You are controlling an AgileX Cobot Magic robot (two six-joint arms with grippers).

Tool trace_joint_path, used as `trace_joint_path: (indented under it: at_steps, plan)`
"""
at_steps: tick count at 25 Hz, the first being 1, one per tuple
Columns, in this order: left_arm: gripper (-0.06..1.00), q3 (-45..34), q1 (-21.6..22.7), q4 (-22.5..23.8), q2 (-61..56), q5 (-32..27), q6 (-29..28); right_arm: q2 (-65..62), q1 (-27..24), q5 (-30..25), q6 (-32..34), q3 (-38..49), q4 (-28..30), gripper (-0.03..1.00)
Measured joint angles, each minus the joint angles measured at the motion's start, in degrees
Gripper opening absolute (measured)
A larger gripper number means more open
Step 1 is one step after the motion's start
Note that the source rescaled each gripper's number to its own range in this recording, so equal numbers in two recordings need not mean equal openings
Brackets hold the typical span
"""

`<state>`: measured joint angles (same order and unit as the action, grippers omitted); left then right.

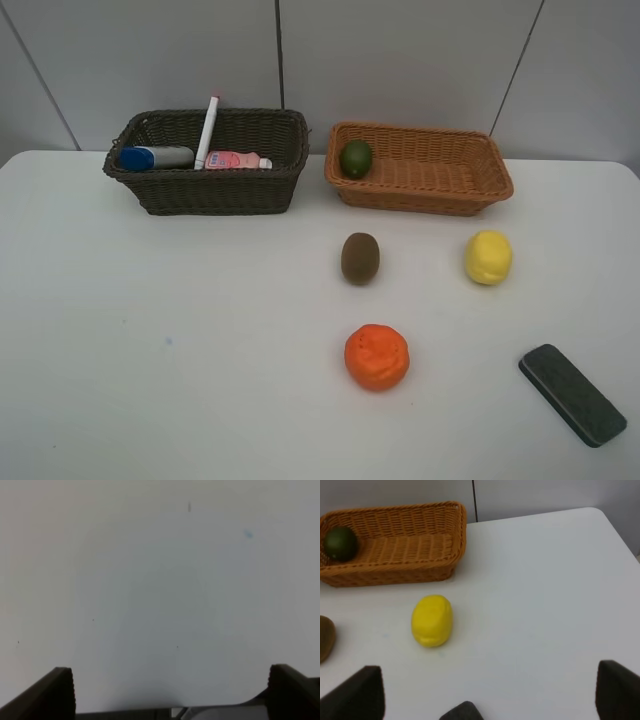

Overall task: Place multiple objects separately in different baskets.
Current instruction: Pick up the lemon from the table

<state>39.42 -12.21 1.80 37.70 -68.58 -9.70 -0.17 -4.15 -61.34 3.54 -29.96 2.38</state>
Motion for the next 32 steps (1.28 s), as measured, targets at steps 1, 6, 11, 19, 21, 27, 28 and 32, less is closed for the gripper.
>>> trace_joint_path:
  at_steps: [1,6,11,19,21,27,28,32]
  plan:
    - [1.00,-1.36,0.00,0.00,-3.68,0.36,1.24,0.00,0.00,0.00,0.00,0.00,0.00,1.00]
    - [1.00,-7.13,0.00,-0.14,-19.28,2.58,7.55,0.00,0.00,0.00,0.00,0.00,0.00,1.00]
    - [1.00,-8.38,0.00,-1.14,-31.86,3.81,9.70,0.00,0.00,0.00,0.00,0.00,0.00,1.00]
    - [1.00,-10.37,0.00,-2.17,-38.08,6.72,9.70,0.00,0.00,0.00,0.00,0.00,0.00,1.00]
    - [1.00,-10.37,0.00,-2.30,-38.08,7.19,9.70,0.00,0.00,0.00,0.00,0.00,0.00,1.00]
    - [1.00,-10.37,0.00,-2.35,-38.08,7.21,9.70,0.00,0.00,0.00,0.00,0.00,0.00,1.00]
    - [1.00,-10.37,0.00,-2.35,-38.08,7.21,9.70,0.00,0.00,0.00,0.00,0.00,0.00,1.00]
    - [1.00,-10.37,0.83,-2.40,-38.08,7.21,9.37,0.00,0.00,0.00,0.00,0.00,0.00,1.00]
